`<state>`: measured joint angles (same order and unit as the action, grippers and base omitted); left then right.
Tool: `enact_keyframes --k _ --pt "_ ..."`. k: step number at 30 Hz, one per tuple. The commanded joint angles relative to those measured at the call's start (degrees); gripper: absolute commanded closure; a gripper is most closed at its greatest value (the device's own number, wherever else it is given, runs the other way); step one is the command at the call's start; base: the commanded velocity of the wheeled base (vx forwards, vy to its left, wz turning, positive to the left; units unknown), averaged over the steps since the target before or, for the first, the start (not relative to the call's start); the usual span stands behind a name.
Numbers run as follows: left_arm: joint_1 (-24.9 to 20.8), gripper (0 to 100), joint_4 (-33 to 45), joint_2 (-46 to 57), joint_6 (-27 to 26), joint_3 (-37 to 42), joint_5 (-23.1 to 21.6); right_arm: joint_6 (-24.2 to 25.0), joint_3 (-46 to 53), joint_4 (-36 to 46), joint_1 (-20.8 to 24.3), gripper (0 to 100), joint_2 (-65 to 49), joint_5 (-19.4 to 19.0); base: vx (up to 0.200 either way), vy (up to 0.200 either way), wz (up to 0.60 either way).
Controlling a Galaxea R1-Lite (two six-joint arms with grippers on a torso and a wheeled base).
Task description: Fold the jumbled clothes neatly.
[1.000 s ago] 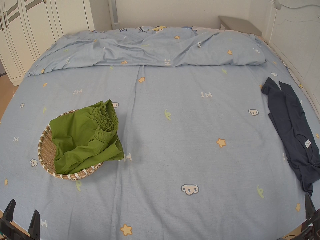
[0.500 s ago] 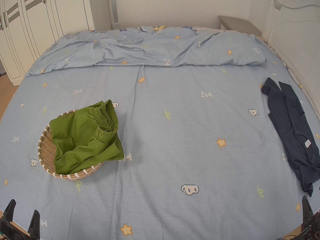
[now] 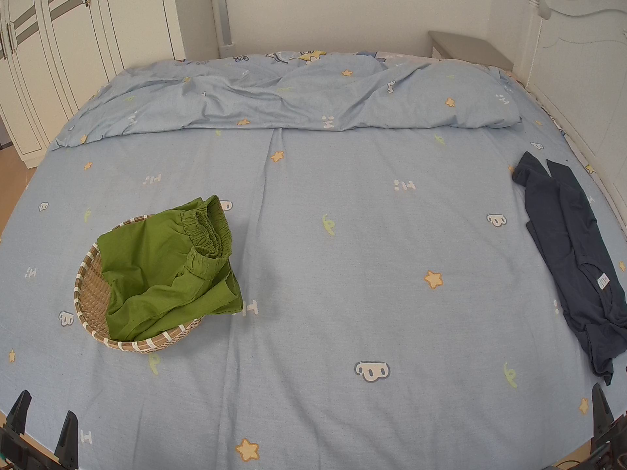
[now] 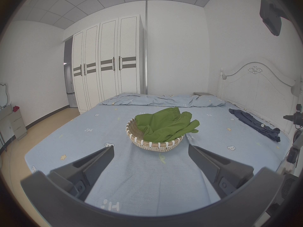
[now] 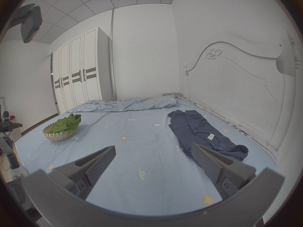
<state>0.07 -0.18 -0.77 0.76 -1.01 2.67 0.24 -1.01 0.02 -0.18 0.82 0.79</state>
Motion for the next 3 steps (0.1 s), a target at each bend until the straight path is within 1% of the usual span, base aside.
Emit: enact_keyframes --k 1,3 --pt "0.0 0 0.0 0.8 0.0 1.0 0.0 0.0 1.0 0.0 0.0 0 -0.8 -0.1 0.000 0.000 0.00" --pt "0.0 0 -0.1 0.8 0.0 1.0 0.1 0.0 1.0 0.0 0.1 0 -0.8 -0.1 0.000 0.000 0.00"
